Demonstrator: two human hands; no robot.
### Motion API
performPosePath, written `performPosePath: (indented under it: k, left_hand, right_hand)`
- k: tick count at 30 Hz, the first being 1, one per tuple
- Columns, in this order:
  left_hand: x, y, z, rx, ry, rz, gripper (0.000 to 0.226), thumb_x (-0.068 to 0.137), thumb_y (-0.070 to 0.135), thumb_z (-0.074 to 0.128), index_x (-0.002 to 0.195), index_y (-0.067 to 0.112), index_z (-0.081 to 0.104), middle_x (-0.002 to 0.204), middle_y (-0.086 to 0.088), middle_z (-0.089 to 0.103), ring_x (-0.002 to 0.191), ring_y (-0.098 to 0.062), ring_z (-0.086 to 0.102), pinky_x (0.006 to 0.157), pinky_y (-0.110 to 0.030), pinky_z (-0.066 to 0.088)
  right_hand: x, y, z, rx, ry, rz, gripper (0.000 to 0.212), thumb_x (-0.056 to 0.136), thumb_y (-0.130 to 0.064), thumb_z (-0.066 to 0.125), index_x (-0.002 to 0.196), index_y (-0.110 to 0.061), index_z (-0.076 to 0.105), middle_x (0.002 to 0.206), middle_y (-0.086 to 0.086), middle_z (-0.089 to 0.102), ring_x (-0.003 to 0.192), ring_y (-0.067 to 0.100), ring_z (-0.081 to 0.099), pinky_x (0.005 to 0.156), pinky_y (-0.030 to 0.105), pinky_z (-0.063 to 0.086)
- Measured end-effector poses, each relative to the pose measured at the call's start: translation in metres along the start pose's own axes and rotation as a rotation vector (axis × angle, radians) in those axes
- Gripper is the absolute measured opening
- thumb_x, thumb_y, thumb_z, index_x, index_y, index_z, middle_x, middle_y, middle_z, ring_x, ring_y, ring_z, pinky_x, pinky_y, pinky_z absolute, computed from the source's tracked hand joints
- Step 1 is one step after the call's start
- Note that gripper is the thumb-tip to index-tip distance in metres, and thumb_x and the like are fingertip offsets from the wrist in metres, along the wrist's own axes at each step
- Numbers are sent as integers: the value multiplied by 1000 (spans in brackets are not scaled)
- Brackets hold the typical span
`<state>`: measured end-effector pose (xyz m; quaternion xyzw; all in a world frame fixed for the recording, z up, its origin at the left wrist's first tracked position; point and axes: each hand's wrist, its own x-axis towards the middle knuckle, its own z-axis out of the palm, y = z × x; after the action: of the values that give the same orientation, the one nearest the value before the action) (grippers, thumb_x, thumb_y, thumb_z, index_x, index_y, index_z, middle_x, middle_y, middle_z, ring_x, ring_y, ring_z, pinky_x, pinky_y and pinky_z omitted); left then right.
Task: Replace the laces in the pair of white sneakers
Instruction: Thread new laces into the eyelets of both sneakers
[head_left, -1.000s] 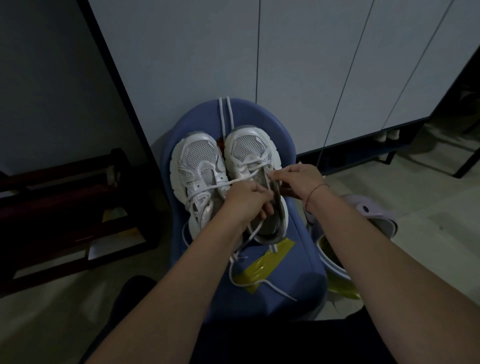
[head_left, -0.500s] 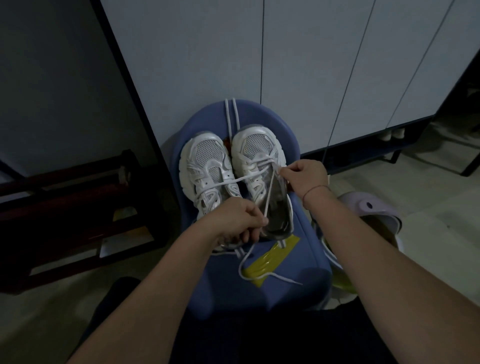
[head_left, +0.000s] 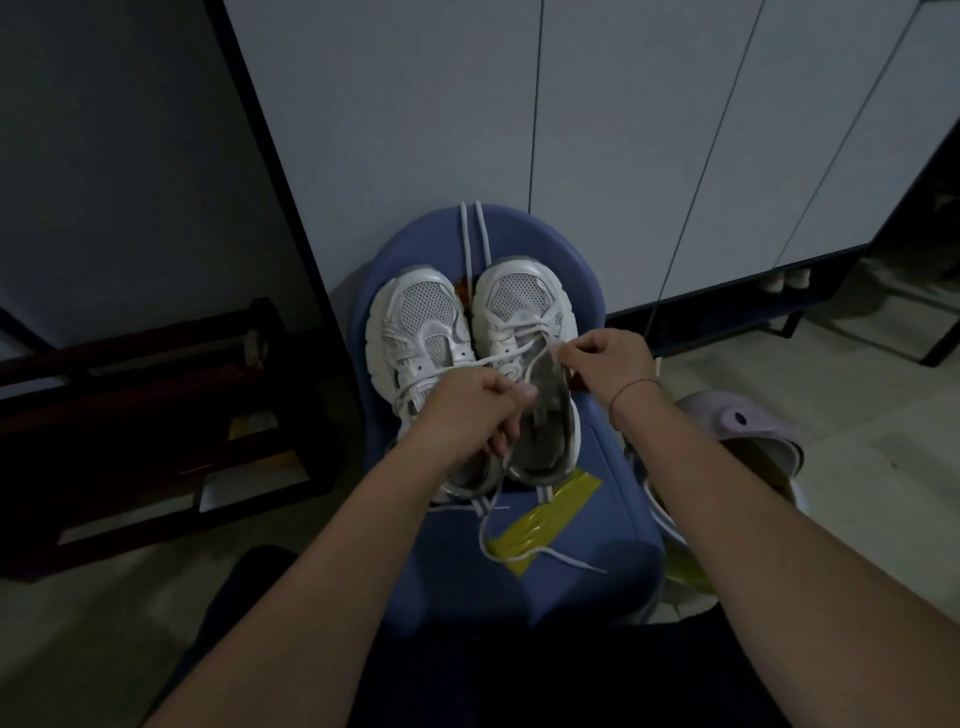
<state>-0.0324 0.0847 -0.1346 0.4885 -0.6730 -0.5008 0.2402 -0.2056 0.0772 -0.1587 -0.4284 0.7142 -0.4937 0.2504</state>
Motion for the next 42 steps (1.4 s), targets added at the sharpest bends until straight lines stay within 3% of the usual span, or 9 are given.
performPosePath:
  k: [4, 8, 13, 19, 23, 29, 34, 38, 42]
  left_hand:
    - [17, -8, -5, 106, 370, 158, 17, 98, 34, 54, 82, 27, 57, 81, 0, 63, 71, -23, 65, 69, -36, 52]
    - [26, -7, -4, 187, 299, 100, 20, 102, 20, 42, 111, 20, 61, 99, -10, 65, 95, -31, 63, 82, -38, 50]
    - [23, -1, -15, 339, 210, 58, 23, 99, 25, 53, 89, 16, 71, 84, 0, 67, 81, -18, 63, 69, -27, 44]
    - [-3, 18, -35, 216, 130, 198, 20, 97, 24, 58, 85, 18, 73, 65, 7, 59, 55, 2, 52, 52, -8, 36]
    - [-20, 22, -47, 171, 107, 276, 27, 97, 21, 58, 72, 26, 66, 56, 8, 52, 44, 0, 43, 47, -10, 31]
    - [-19, 8, -70, 160, 171, 220, 26, 98, 22, 56, 78, 23, 72, 60, 2, 47, 64, -19, 44, 63, -27, 36]
    - [-19, 6, -59, 139, 123, 210, 26, 98, 25, 57, 77, 25, 72, 68, -11, 49, 65, -20, 42, 63, -27, 34]
    - [-18, 10, -53, 79, 111, 226, 28, 98, 21, 57, 75, 30, 71, 68, -13, 50, 64, -20, 42, 60, -30, 32]
    - [-17, 9, -56, 67, 117, 221, 26, 97, 26, 57, 76, 24, 72, 73, -11, 52, 69, -18, 43, 66, -29, 35]
  right_hand:
    - [-3, -4, -4, -35, -81, -39, 16, 83, -18, 71, 80, -3, 68, 62, -2, 60, 56, 6, 53, 49, 7, 45]
    - [-9, -7, -8, -32, -111, -64, 16, 86, -19, 68, 84, -3, 69, 64, -3, 60, 58, 6, 53, 51, 6, 45]
    - [-17, -16, -13, 65, -114, -54, 13, 87, -18, 66, 85, -6, 68, 68, 4, 64, 65, 16, 59, 73, 35, 56]
    - [-38, -39, -6, 56, -401, -349, 32, 94, -8, 53, 123, -19, 56, 118, -5, 58, 100, 8, 59, 87, 19, 50]
    - [-45, -50, -8, -87, -419, -408, 16, 91, -24, 61, 95, -11, 69, 77, 2, 65, 66, 2, 54, 63, 18, 45]
    - [-6, -35, -24, 765, -14, 302, 27, 93, -12, 57, 67, -11, 55, 50, 2, 42, 32, 6, 33, 34, 14, 29]
    - [-18, -42, -19, -22, 93, -146, 21, 91, -9, 56, 109, -9, 66, 101, 2, 64, 85, 8, 60, 80, 24, 51]
    - [-61, -70, 0, -133, -422, -397, 13, 94, -26, 55, 87, -22, 66, 70, -11, 61, 55, 3, 54, 57, 18, 46]
    - [-41, -62, -10, -15, -202, -309, 21, 89, -28, 63, 75, -15, 69, 63, -1, 57, 53, 0, 47, 56, 16, 41]
